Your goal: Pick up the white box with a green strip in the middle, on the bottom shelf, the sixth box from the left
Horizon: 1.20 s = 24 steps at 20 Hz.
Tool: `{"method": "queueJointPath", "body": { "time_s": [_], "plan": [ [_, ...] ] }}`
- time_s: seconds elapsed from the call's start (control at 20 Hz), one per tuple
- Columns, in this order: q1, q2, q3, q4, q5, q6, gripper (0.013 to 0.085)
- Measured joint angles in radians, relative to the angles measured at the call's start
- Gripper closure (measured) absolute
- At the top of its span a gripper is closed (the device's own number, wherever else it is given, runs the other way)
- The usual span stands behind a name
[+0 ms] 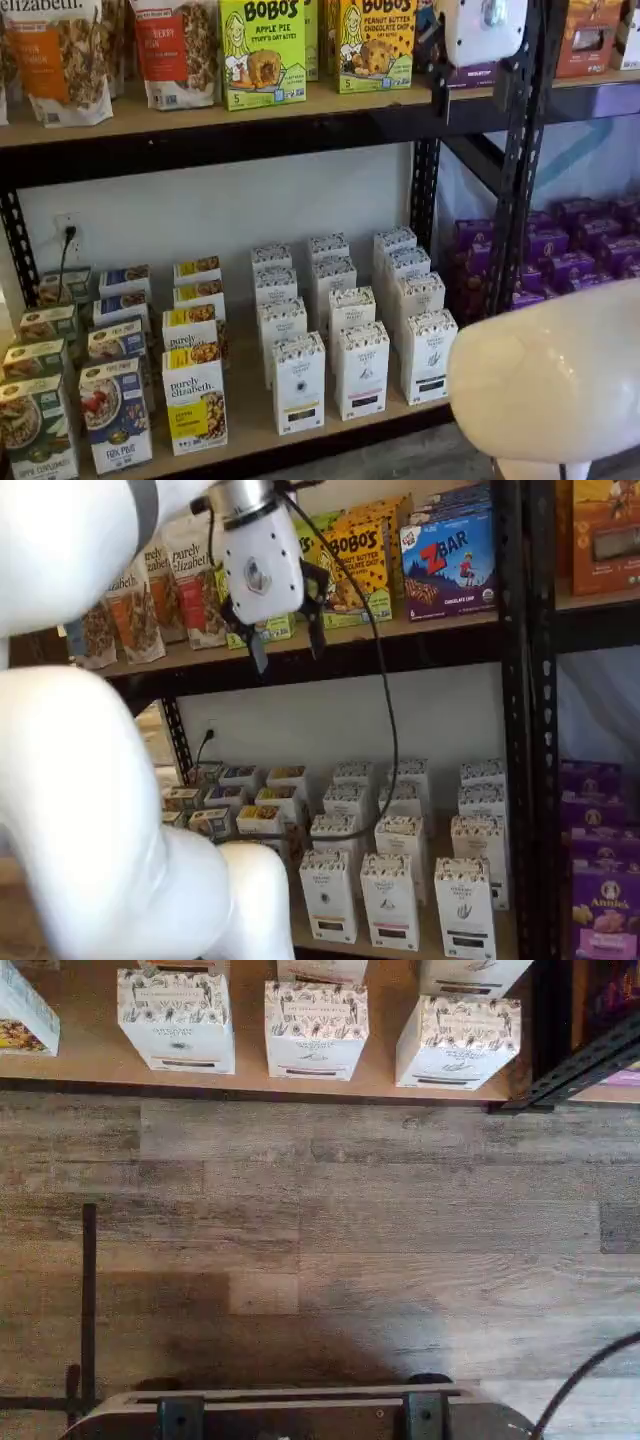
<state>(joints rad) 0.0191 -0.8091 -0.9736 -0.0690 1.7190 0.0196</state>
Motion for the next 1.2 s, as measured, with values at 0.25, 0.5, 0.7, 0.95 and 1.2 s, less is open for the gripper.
{"method": "queueJointPath", "body": {
  "time_s": [0.25, 0.5, 0.7, 0.95, 1.2],
  "plan": [
    [-0.082, 0.001, 0.099, 0.038, -0.108, -0.072, 0.0130],
    [-0.120, 0.029, 0.216, 0.018, -0.252, -0.103, 0.0130],
    [-0.151, 0.065, 0.316, -0.003, -0.400, -0.120, 0.0130],
    [-0.199, 0.141, 0.402, -0.032, -0.563, -0.144, 0.0130],
    [-0.268, 0.266, 0.475, 0.005, -0.745, -0.218, 0.0130]
  ]
}}
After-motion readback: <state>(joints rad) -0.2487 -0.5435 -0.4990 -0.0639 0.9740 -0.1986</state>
